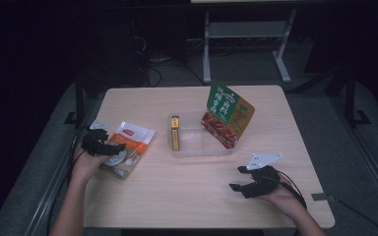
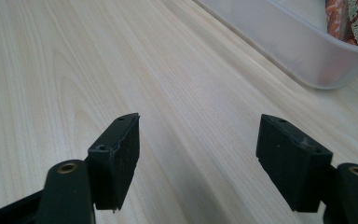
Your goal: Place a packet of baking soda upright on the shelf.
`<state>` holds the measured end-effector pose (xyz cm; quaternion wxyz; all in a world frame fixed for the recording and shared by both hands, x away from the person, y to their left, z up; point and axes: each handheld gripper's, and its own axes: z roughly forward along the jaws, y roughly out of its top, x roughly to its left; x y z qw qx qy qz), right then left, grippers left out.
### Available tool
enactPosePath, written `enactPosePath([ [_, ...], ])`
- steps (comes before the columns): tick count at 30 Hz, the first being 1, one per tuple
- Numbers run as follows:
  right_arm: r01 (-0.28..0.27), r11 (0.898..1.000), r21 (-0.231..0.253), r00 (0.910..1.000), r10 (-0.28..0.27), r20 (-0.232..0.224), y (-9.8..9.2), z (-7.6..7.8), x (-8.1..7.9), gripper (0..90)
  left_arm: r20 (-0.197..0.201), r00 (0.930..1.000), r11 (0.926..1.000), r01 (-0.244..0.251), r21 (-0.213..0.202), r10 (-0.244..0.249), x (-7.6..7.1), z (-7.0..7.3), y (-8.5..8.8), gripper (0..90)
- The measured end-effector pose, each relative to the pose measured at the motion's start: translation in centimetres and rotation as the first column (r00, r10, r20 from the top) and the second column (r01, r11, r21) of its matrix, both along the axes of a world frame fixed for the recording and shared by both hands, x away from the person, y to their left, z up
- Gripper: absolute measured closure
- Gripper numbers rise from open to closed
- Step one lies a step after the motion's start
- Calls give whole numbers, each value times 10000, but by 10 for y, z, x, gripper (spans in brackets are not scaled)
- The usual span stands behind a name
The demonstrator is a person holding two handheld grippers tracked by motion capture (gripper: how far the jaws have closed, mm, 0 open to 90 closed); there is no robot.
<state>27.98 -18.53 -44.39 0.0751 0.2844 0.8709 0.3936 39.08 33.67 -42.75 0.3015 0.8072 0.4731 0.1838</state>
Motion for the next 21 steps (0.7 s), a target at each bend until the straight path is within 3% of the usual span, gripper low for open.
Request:
enactPosePath([
  [5,10,10000,-5,10000,-10,-20,0,0,0,297,-454,9980,9989,-450,-90,446,12,-14,11,137],
  [9,24,10000,-58,10000,-24,-36,0,-1,0,297,-827,9954,9988,-485,-105,475,16,-22,14,143],
  [11,64,10000,-19,10000,-64,-11,-1,0,1,297,-922,9951,9986,-386,-361,351,18,-23,16,144],
  [19,78,9999,-69,10000,-78,-6,-1,-1,1,297,-1337,9910,9935,-216,-1114,65,19,-29,18,289],
  [21,51,10000,-63,10000,-51,38,-2,-1,1,297,-1263,9920,9928,-134,-1189,-17,19,-29,18,348],
])
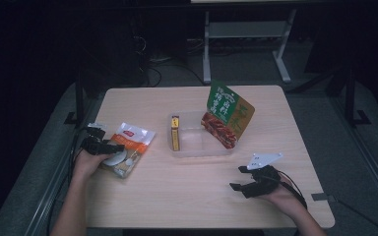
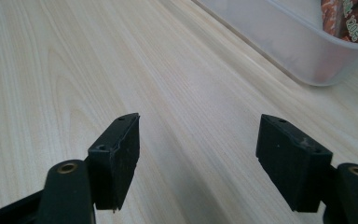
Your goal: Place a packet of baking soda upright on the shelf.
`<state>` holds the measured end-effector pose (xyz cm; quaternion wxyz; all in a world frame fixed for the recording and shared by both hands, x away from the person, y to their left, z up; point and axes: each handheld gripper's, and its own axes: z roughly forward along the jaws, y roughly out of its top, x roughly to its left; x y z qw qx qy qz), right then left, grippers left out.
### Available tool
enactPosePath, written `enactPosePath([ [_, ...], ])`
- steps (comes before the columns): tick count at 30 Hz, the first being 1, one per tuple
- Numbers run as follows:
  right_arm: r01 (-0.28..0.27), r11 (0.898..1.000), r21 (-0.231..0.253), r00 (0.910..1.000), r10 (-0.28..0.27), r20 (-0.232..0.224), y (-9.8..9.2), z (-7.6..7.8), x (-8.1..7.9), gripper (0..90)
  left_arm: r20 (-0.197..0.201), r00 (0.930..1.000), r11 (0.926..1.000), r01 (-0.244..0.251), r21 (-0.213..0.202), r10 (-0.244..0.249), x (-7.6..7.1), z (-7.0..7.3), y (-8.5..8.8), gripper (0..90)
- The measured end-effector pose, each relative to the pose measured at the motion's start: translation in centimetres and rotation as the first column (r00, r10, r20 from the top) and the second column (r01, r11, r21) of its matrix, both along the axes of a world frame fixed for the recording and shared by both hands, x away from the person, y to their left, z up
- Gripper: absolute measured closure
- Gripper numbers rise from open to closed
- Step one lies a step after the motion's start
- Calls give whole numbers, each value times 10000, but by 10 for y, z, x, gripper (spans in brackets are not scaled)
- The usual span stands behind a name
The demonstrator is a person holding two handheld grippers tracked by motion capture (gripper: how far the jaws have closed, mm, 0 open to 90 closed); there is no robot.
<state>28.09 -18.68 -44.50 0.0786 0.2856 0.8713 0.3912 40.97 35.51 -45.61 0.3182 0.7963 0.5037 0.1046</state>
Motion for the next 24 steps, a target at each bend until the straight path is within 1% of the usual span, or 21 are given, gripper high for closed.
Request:
enactPosePath([
  [1,-8,10000,-3,10000,8,19,0,0,0,297,-1,10000,10000,-18,-42,18,0,0,0,377],
  [3,-7,10000,3,10000,7,13,0,0,0,298,-37,10000,10000,-63,-47,63,0,1,1,462],
  [4,-7,10000,10,10000,7,10,0,0,0,298,51,10000,10000,-57,-10,57,-1,2,0,500],
  [6,-7,10000,13,10000,7,9,0,0,0,298,132,9999,9999,4,101,-5,-2,4,0,629],
  [8,47,10000,13,10000,-47,-57,0,0,0,298,87,9998,9998,199,90,-200,-2,4,-2,774],
  [9,9,10000,4,10000,-9,-10,0,0,0,298,75,9996,9995,257,180,-259,-2,4,-3,821],
  [10,70,10000,15,9999,-70,-92,0,0,0,298,72,9994,9991,342,269,-344,-2,5,-4,836],
  [13,57,10000,8,10000,-57,-58,-1,0,0,298,128,9990,9985,435,344,-440,-3,6,-5,870],
  [15,49,10000,27,10000,-49,-47,-1,1,0,299,128,9989,9986,437,286,-441,-4,7,-4,884],
  [17,52,10000,61,10000,-52,-46,-1,1,-1,299,209,9986,9985,490,242,-495,-6,10,-3,890],
  [18,61,10000,78,10000,-61,-49,-1,1,-1,298,263,9984,9987,488,115,-491,-7,12,-3,891],
  [19,36,10000,80,10000,-36,-5,-2,1,0,298,402,9979,9986,516,-128,-511,-9,16,-2,893],
  [21,-2,9999,121,10000,1,69,-3,1,1,298,627,9963,9975,604,-354,-581,-13,22,0,894],
  [24,33,9999,152,10000,-33,30,-3,2,0,298,1045,9927,9944,683,-802,-598,-22,34,1,897],
])
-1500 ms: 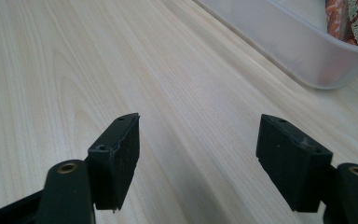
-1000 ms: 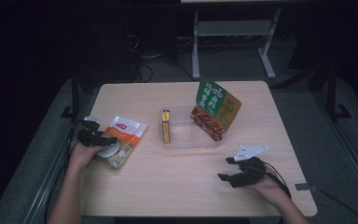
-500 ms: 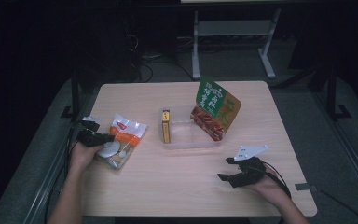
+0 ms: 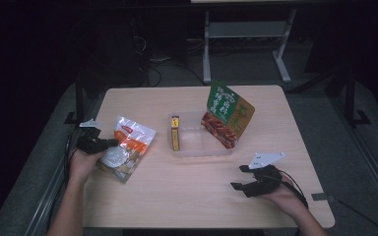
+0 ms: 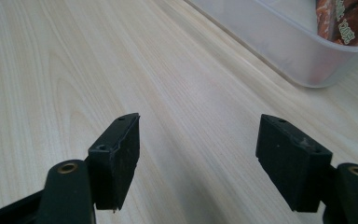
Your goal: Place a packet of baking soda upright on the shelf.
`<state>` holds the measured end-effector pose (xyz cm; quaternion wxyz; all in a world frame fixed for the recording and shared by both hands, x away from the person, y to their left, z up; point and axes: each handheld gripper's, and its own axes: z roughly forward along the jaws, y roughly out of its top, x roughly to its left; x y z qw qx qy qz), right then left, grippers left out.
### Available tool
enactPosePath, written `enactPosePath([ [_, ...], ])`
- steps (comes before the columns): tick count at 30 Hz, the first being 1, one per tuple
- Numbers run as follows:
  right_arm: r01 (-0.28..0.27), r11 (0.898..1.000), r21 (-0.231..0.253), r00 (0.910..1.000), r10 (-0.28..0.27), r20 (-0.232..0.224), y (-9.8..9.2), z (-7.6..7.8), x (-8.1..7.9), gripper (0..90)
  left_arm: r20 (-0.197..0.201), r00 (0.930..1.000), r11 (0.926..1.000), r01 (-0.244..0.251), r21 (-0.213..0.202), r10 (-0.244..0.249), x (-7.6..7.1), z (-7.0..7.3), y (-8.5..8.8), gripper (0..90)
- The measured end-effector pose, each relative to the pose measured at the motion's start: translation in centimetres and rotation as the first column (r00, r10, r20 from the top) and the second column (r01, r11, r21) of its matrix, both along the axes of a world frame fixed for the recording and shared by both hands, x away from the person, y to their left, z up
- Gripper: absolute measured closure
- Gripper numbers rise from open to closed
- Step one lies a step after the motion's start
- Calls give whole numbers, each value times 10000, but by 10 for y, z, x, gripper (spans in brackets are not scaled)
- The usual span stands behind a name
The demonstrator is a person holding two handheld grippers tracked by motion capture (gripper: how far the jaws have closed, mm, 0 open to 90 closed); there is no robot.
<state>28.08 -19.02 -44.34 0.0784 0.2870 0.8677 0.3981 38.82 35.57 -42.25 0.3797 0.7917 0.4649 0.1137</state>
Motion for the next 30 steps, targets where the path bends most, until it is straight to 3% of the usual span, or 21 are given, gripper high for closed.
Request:
enactPosePath([
  [8,-18,10000,50,10000,17,66,-1,1,-1,298,933,9949,9943,483,-950,-394,-24,25,-1,898],
  [14,-81,9999,75,9999,80,121,0,1,0,298,1625,9844,9900,857,-1121,-668,-39,44,-9,900],
  [19,-99,9998,152,9998,97,149,0,2,-1,298,1922,9766,9880,1170,-1008,-961,-51,56,-17,900],
  [30,-79,9998,196,9999,76,133,0,2,0,298,2386,9567,9666,2065,-1521,-1668,-77,77,-29,900],
])
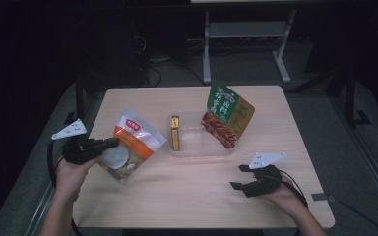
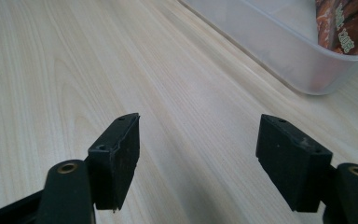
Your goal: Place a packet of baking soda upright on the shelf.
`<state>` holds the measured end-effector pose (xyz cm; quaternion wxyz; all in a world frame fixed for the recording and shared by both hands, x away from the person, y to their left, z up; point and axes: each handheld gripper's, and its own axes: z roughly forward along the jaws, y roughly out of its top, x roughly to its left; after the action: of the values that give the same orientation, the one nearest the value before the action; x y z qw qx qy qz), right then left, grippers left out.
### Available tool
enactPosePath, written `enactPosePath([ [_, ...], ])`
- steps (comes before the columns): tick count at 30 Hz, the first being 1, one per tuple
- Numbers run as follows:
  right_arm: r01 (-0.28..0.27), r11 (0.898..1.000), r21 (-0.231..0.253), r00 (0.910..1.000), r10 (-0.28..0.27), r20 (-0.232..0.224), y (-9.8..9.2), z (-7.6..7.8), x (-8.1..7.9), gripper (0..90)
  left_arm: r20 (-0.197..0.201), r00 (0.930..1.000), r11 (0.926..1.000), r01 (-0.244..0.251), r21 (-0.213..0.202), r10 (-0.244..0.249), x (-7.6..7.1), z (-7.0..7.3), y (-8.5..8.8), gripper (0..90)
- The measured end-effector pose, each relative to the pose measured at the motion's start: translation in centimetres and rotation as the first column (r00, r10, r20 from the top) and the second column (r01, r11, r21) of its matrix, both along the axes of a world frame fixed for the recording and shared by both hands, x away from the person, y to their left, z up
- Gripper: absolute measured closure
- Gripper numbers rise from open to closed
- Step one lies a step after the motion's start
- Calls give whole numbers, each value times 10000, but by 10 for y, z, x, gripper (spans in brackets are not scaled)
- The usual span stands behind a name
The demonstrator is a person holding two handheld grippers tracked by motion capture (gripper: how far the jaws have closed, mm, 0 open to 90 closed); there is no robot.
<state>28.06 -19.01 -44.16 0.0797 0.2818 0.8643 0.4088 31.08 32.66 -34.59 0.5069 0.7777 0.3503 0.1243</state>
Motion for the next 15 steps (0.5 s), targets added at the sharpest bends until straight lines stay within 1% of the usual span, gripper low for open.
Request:
enactPosePath([
  [1,4,10000,5,10000,-4,5,0,0,0,298,49,9999,9998,146,-126,-146,-2,1,-3,900],
  [2,20,10000,2,10000,-20,-41,1,0,0,299,50,9997,9996,248,-148,-248,-3,2,-5,900],
  [3,37,10000,11,9999,-37,-95,1,1,0,299,86,9994,9990,350,-293,-348,-4,3,-9,900],
  [5,-33,10000,93,10000,33,-1,2,1,0,298,110,9980,9973,631,-383,-627,-6,5,-17,900],
  [8,-98,9997,238,10000,98,4,3,3,-1,305,216,9948,9943,1008,-360,-1000,-8,8,-31,900],
  [9,-100,9995,302,9999,102,-55,3,4,-2,307,229,9941,9932,1069,-456,-1059,-9,9,-36,900],
  [10,-179,9990,413,9998,179,-6,3,4,-2,309,255,9924,9921,1209,-338,-1201,-10,9,-41,900],
  [11,-198,9983,542,9998,200,-38,3,5,-2,312,272,9912,9906,1304,-416,-1293,-11,9,-46,900],
  [13,-280,9972,691,9996,285,-56,5,7,-3,317,309,9883,9878,1506,-402,-1494,-12,9,-54,900],
  [14,-328,9969,718,9994,333,-57,6,8,-3,318,302,9868,9861,1602,-447,-1589,-13,9,-60,900],
  [15,-362,9957,857,9993,372,-102,7,9,-3,317,302,9854,9843,1690,-507,-1676,-14,8,-66,900],
])
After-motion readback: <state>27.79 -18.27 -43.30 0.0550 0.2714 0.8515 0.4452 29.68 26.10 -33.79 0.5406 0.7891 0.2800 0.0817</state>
